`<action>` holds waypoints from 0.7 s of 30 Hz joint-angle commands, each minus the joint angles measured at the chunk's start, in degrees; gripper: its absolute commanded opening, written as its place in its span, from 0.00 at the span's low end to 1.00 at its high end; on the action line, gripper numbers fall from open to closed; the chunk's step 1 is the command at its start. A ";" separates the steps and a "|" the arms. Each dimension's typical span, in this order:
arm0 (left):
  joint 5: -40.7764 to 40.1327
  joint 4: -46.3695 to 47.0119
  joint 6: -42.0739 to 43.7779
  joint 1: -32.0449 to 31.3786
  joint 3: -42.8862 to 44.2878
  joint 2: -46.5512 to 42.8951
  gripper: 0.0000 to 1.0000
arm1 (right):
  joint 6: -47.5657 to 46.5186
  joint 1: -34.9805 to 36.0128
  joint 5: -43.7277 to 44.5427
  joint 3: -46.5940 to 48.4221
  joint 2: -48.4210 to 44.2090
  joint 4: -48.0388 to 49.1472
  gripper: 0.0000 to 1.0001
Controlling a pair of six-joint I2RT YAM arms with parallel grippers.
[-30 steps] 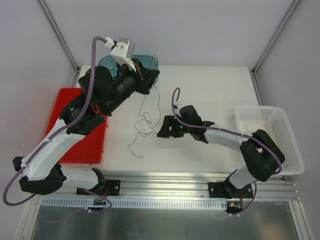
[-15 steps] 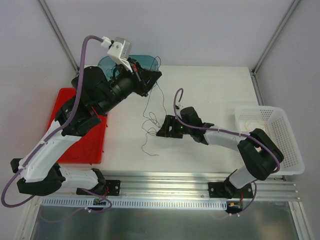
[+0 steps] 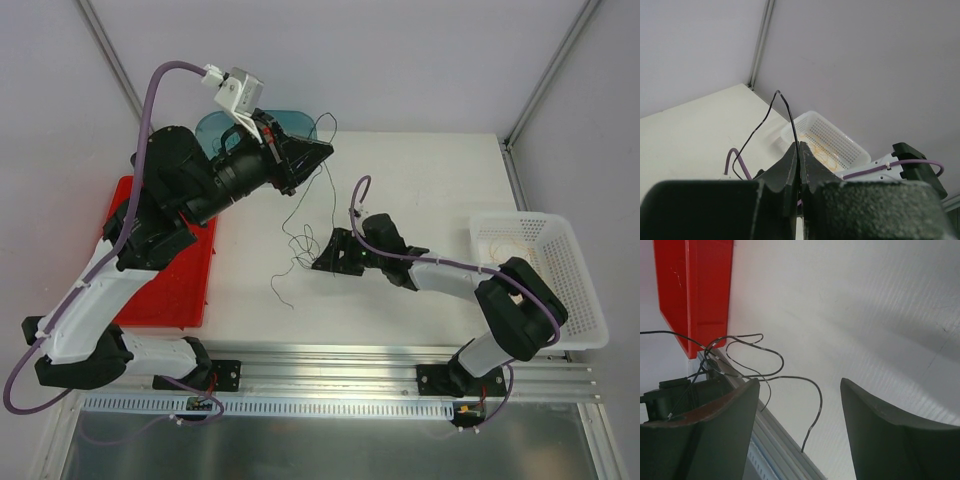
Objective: Untangle the cables
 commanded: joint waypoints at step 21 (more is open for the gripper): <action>-1.23 2.20 1.35 0.01 4.53 1.97 0.00 | 0.90 -0.14 -5.50 -4.84 0.31 12.01 0.12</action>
